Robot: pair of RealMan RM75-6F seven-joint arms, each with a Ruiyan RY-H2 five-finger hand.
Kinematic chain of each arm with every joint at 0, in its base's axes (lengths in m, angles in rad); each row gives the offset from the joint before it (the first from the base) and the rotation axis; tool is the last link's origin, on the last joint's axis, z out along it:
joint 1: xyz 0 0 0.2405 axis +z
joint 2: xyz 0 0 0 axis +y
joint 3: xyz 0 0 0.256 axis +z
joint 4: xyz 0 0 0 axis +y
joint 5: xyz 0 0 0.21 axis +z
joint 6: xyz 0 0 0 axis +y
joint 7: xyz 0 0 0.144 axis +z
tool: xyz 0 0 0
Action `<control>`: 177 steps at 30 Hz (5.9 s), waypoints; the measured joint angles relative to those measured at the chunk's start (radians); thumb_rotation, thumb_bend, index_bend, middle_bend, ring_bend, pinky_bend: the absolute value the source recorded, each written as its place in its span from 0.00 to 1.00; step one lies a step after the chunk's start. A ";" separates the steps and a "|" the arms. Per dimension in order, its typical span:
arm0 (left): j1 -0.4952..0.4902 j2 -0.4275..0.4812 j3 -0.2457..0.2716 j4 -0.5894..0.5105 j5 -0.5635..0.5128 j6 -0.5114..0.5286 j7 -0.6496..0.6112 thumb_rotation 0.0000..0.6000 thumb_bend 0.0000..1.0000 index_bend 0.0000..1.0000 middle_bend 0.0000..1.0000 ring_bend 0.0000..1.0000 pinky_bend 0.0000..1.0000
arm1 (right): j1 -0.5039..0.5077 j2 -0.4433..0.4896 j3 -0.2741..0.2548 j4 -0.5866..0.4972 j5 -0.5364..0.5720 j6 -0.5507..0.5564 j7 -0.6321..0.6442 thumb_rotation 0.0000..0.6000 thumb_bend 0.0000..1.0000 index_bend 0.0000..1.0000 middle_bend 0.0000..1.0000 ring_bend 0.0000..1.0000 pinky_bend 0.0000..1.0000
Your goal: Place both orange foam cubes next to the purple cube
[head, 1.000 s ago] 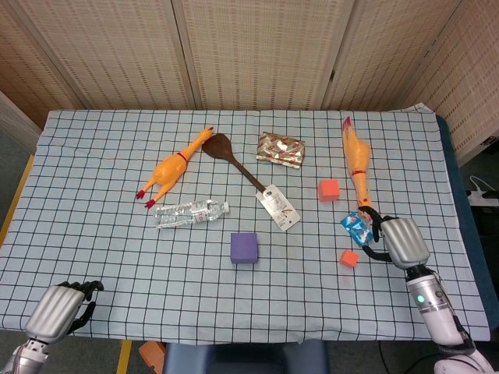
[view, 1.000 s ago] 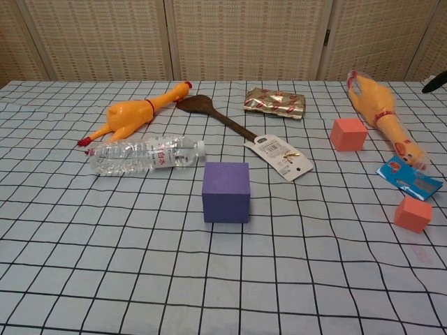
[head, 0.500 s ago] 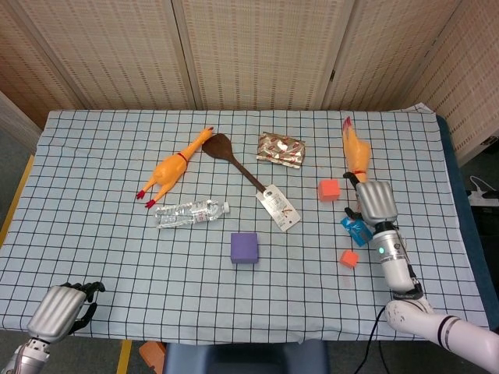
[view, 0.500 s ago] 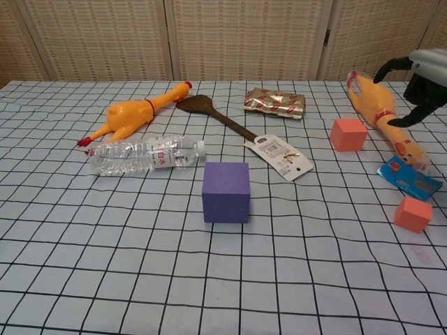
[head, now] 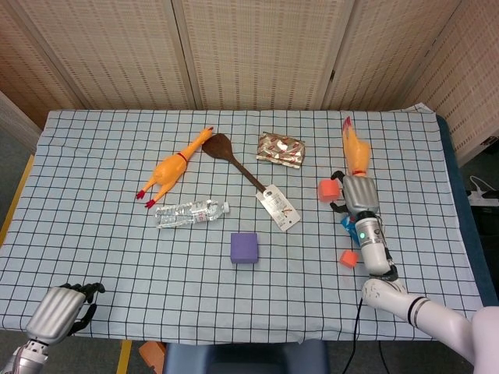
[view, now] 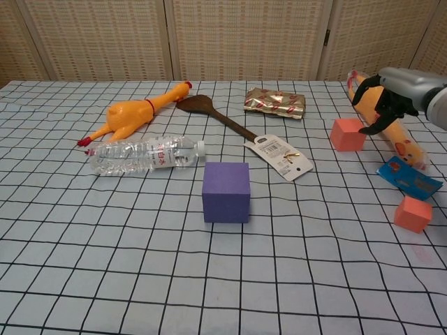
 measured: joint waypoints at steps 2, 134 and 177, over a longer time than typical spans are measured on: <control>0.000 0.000 0.000 0.001 0.003 0.002 -0.001 1.00 0.50 0.40 0.52 0.56 0.59 | 0.012 -0.021 0.005 0.046 0.002 -0.009 0.018 1.00 0.12 0.36 0.94 0.79 0.85; -0.002 -0.005 0.005 0.002 0.011 -0.011 0.024 1.00 0.50 0.40 0.52 0.57 0.60 | -0.060 -0.233 -0.142 -0.193 -0.206 0.122 0.022 1.00 0.12 0.67 0.99 0.85 0.91; -0.002 -0.007 0.008 -0.001 0.013 -0.018 0.034 1.00 0.50 0.40 0.52 0.57 0.60 | -0.075 0.069 -0.196 -0.543 -0.017 0.119 -0.166 1.00 0.56 0.43 1.00 0.86 0.92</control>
